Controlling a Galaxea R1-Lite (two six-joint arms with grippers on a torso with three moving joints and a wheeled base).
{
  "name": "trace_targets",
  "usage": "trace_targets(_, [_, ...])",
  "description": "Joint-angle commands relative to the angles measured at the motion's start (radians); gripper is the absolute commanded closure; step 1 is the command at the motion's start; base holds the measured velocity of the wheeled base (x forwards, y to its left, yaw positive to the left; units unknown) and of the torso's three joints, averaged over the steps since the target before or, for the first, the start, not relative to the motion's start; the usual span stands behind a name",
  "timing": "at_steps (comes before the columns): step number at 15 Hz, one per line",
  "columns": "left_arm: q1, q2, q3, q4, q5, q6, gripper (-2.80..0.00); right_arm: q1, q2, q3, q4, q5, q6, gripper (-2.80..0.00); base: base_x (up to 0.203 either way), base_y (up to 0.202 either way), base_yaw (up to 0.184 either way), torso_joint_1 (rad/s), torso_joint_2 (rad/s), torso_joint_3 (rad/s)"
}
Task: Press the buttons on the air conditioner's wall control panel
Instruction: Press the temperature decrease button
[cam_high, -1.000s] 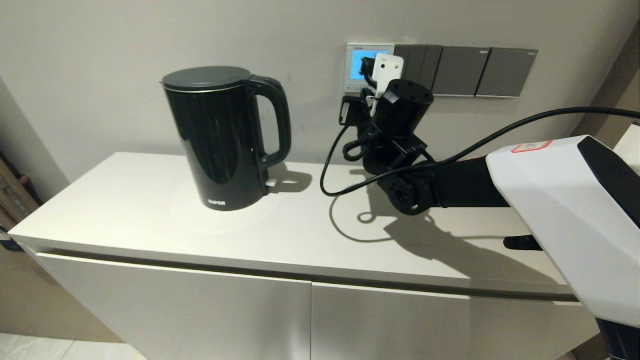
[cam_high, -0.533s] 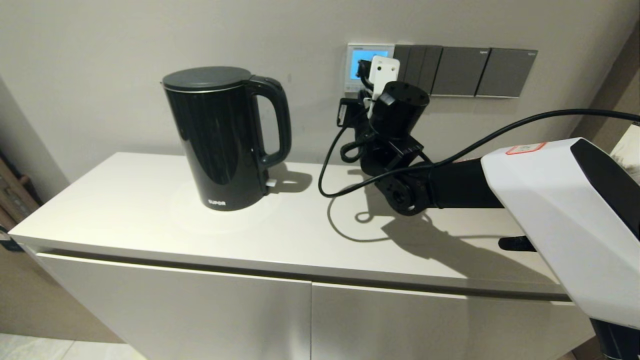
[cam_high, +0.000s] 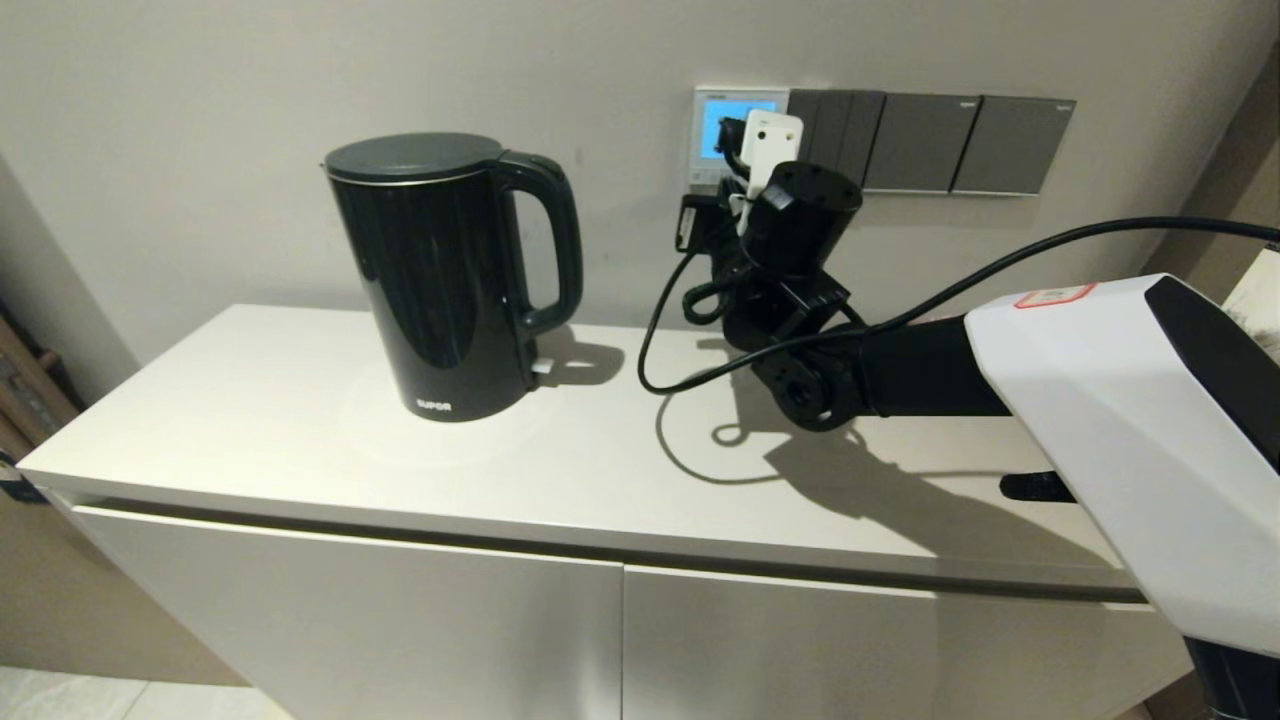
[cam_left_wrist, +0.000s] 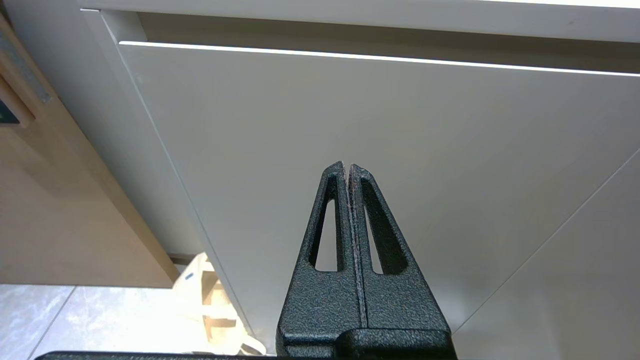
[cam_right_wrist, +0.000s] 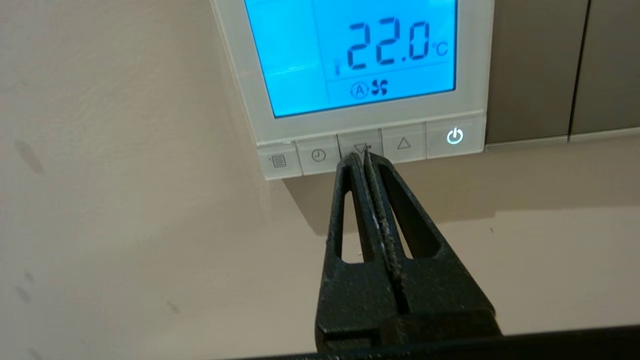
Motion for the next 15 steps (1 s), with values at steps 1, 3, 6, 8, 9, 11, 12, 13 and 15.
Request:
trace_targets(1, [-0.001, 0.0, 0.0, 0.001, 0.001, 0.0, 0.0, 0.003, -0.012, 0.008, -0.008, -0.004, -0.001, 0.0, 0.0, 0.0, 0.0, 0.0, 0.0, 0.0])
trace_targets(3, [0.001, 0.002, 0.0, 0.001, 0.001, 0.0, 0.0, 0.008, -0.012, 0.013, -0.011, -0.004, -0.001, 0.0, 0.0, 0.0, 0.0, 0.0, 0.0, 0.0])
trace_targets(6, [0.0, 0.002, 0.0, 0.001, 0.001, 0.0, 0.0, 0.009, -0.019, 0.022, -0.021, -0.004, -0.003, 0.0, 0.0, 0.0, 0.0, 0.0, 0.0, 0.0])
trace_targets(8, [0.001, 0.0, 0.0, 0.001, 0.001, 0.0, 0.0, 0.008, -0.013, 0.02, -0.018, -0.002, -0.003, 0.0, 0.0, 0.0, 0.0, 0.0, 0.0, 0.0])
trace_targets(9, [-0.001, 0.002, 0.0, 0.001, 0.001, 0.0, 0.0, 0.009, -0.007, 0.018, -0.016, -0.002, -0.004, 0.0, 0.0, 0.0, 0.0, 0.0, 0.0, 0.0])
trace_targets(11, [0.001, 0.002, 0.0, 0.001, 0.001, 0.0, 0.0, 0.002, -0.003, 0.01, -0.011, -0.002, -0.004, 0.0, 0.0, 0.0, 0.0, 0.0, 0.0, 0.0])
trace_targets(12, [0.001, 0.002, 0.0, 0.001, 0.001, 0.0, 0.0, 0.001, -0.003, 0.008, -0.01, -0.001, -0.004, 0.0, 0.0, 0.0, 0.0, 0.0, 0.0, 0.0])
trace_targets(13, [0.001, 0.002, 0.0, 0.001, 0.001, 0.0, 0.0, 0.0, -0.001, 0.007, -0.01, -0.001, -0.004, 0.0, 0.0, 0.0, 0.0, 0.0, 0.0, 0.0])
trace_targets(15, [0.0, 0.002, 0.0, 0.001, 0.001, 0.0, 0.0, 0.0, 0.003, 0.005, -0.01, -0.001, -0.004, 0.0, 0.0, 0.0, 0.0, 0.0, 0.0, 0.0])
